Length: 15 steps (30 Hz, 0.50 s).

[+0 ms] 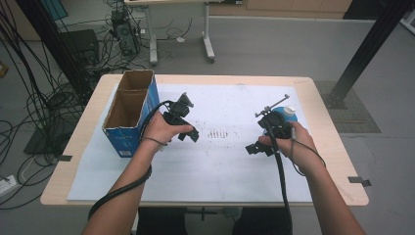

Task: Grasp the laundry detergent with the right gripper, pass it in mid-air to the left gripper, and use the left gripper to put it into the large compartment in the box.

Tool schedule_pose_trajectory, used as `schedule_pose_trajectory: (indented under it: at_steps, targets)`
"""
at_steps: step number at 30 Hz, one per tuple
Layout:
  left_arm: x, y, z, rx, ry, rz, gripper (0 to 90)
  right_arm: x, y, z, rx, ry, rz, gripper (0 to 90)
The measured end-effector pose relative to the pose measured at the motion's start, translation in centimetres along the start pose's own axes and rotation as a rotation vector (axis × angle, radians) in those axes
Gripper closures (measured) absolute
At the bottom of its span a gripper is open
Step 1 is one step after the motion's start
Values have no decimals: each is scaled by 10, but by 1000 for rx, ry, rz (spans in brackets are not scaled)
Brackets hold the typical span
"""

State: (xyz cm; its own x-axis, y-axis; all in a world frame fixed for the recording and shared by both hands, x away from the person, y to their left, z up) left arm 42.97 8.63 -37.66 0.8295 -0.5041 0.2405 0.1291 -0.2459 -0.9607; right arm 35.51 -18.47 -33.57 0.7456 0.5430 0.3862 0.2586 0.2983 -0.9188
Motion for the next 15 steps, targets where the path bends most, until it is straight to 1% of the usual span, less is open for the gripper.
schedule_pose_trajectory:
  at_steps: [3,8,12,13,15]
  targets:
    - [0,0,1,2,0,4,123,-4,5,1,3,6,0,123]
    - [-2,1,1,0,1,-2,123,-10,12,2,0,13,-6,122]
    - [-3,1,1,-1,4,3,124,-14,17,1,4,18,-11,122]
    - [-3,1,1,-1,3,2,124,-16,20,1,8,30,-12,122]
    - [-4,1,2,2,3,3,124,-18,21,0,7,28,-17,121]
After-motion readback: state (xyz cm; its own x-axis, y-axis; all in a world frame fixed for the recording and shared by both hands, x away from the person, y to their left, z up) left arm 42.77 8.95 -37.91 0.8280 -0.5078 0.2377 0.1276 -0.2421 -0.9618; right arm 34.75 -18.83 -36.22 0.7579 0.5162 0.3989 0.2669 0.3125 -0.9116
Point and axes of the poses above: each handheld gripper's, and its own axes: y roughly forward along the jaws, x roughly out of its top, z roughly to its left, the point moved 3 cm from there along y, roughly forward along the jaws, and after that the axes turned 4 degrees about z, right-handed, at the moved point
